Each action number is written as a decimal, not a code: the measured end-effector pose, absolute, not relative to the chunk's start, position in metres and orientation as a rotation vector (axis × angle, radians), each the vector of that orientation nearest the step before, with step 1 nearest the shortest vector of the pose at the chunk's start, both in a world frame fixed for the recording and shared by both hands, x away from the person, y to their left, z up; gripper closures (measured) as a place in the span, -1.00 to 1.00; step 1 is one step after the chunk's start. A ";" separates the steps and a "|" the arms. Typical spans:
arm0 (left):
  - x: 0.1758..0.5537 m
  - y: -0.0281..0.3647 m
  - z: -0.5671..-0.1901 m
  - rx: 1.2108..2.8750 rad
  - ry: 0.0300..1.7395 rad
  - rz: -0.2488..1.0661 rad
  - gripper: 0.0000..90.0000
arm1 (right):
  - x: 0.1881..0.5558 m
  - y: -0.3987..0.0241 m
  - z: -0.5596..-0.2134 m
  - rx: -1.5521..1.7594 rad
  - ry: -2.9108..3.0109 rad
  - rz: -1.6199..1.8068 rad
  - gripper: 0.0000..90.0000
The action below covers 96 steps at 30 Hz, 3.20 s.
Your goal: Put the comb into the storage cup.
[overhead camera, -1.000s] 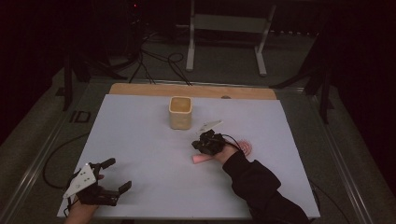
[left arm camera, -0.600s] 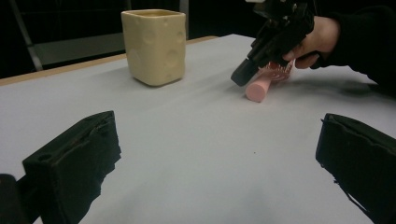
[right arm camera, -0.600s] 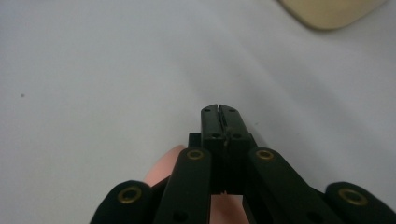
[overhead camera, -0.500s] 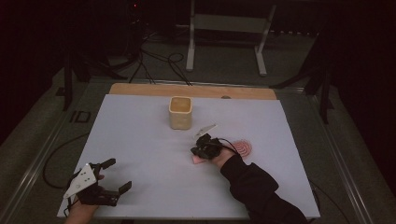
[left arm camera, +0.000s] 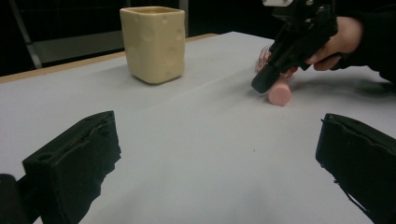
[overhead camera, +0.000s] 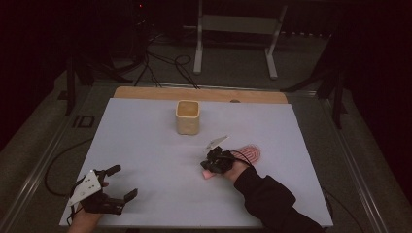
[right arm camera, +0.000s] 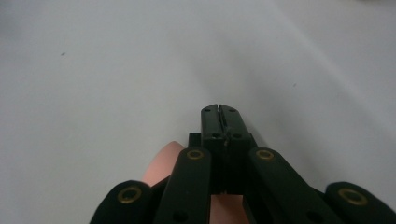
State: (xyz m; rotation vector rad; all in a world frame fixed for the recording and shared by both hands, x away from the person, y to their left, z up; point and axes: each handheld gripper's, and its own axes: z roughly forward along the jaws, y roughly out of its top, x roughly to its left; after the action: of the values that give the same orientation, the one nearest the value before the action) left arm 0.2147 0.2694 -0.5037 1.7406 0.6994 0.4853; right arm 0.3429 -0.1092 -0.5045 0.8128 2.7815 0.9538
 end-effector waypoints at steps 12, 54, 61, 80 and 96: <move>0.215 0.270 -0.504 1.740 0.706 0.495 -1.00 | 0.316 -0.130 -0.503 0.789 2.821 0.930 1.00; 0.215 0.268 -0.504 1.743 0.716 0.492 -1.00 | 0.268 -0.270 -0.494 1.010 2.714 0.727 1.00; 0.215 0.268 -0.504 1.745 0.716 0.491 -1.00 | 0.273 -0.286 -0.493 1.056 2.669 0.693 1.00; 0.215 0.268 -0.504 1.748 0.715 0.491 -1.00 | 0.279 -0.302 -0.475 1.062 2.605 0.699 1.00; 0.216 0.269 -0.505 1.747 0.716 0.487 -1.00 | 0.293 -0.311 -0.444 1.002 2.607 0.690 0.74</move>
State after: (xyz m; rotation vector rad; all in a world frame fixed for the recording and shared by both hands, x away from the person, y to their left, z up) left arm 0.2159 0.2686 -0.5048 1.7473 0.7163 0.4866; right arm 0.2926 -0.3114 -0.4440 1.0017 2.6065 0.6899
